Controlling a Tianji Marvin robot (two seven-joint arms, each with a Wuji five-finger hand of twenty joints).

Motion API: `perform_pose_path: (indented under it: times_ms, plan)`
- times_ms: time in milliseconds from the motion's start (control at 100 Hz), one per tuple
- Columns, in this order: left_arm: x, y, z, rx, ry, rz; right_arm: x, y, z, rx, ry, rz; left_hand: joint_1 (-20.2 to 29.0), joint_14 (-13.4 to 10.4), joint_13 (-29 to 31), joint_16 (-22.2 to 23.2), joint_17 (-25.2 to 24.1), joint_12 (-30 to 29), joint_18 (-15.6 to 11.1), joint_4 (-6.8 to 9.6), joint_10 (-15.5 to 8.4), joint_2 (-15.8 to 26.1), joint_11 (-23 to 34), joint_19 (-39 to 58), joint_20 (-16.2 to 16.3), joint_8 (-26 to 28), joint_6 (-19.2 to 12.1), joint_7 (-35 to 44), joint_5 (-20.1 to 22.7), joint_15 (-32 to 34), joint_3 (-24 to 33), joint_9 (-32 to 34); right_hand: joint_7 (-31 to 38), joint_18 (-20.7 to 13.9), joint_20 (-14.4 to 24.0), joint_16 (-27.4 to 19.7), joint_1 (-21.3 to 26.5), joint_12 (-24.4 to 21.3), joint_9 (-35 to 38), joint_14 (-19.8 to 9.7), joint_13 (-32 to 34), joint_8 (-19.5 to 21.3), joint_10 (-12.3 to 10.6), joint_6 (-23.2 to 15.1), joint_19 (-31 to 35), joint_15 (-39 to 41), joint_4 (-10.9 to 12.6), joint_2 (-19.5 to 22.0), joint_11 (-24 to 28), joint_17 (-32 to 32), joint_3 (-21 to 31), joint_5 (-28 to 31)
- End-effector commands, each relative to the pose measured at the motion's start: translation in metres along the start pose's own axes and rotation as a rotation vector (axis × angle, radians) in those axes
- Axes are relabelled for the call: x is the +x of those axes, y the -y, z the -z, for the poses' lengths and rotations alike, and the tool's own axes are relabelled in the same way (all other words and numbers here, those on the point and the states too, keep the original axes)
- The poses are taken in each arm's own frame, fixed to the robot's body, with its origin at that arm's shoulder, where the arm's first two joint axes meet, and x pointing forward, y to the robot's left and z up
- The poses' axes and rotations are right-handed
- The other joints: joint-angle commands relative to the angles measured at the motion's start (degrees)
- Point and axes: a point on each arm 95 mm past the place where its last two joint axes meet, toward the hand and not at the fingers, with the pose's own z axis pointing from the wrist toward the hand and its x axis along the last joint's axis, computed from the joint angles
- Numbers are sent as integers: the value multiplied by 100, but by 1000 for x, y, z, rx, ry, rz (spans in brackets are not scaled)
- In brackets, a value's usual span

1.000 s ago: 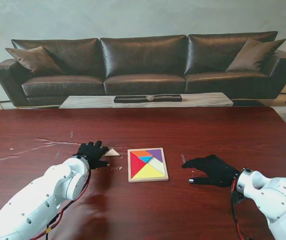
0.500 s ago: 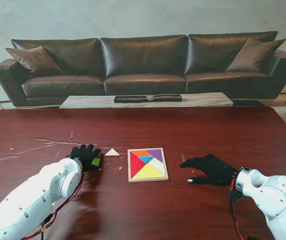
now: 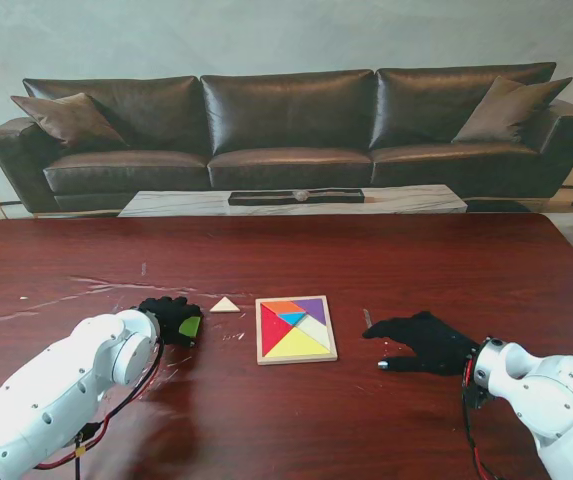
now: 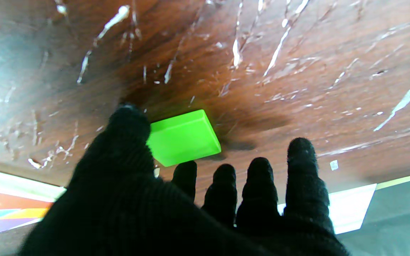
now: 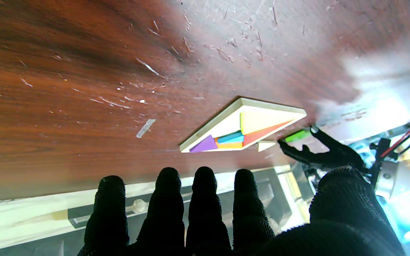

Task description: Assemble the tangram pieces into a square

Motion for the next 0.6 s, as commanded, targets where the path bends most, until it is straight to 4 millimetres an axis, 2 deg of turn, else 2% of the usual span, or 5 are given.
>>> perform_pose_path:
  times_ms: [0, 190, 300, 480, 590]
  plan:
    - [-6, -13, -1, -44, 9, -8, 2, 2, 1, 7, -1, 5, 229, 30, 159, 7, 134, -20, -121, 130, -136, -510, 295, 103, -9, 74, -108, 252, 208, 142, 806, 210, -83, 20, -115, -69, -182, -50, -112, -136, -158, -66, -86, -23, -65, -13, 130, 131, -70, -67, 53, -207]
    - [-5, -20, -1, -62, -5, -33, 3, 3, 2, 5, 3, 4, 397, -29, 631, 192, 614, 51, -483, 57, -176, -696, 831, 368, 75, 248, -277, 1078, 521, 539, 1402, 520, -95, 33, -113, -67, -173, -50, -111, -140, -155, -61, -87, -26, -57, -16, 126, 146, -71, -72, 44, -204]
    - [-4, -26, -2, -44, -7, -47, 3, 3, 2, 4, 7, 6, 373, -175, 1293, 485, 1189, 225, -799, -7, -75, -831, 1131, 800, 188, 318, -315, 1831, 791, 995, 1805, 935, -104, 61, -110, -65, -167, -50, -107, -145, -150, -58, -90, -24, -50, -16, 126, 149, -70, -77, 40, -208]
    - [-4, -34, -4, -6, -5, -73, 3, 3, 3, 0, 12, 9, 30, -229, 2045, 1164, 1747, 591, -924, -72, 94, -1024, 1511, 1507, 327, 334, -332, 2551, 1373, 1622, 2336, 1452, -110, 65, -103, -63, -149, -48, -102, -145, -141, -49, -77, -29, -30, -15, 127, 148, -67, -83, 40, -204]
    - [-2, -38, -6, 6, -11, -82, 3, 2, 4, 0, 17, 10, -131, -269, 2277, 1413, 1872, 734, -912, -99, 117, -1088, 1636, 1844, 509, 374, -454, 2804, 1805, 1794, 2499, 1556, -120, 60, -100, -63, -139, -47, -111, -148, -148, -45, -72, -14, -24, -18, 128, 149, -67, -84, 40, -224]
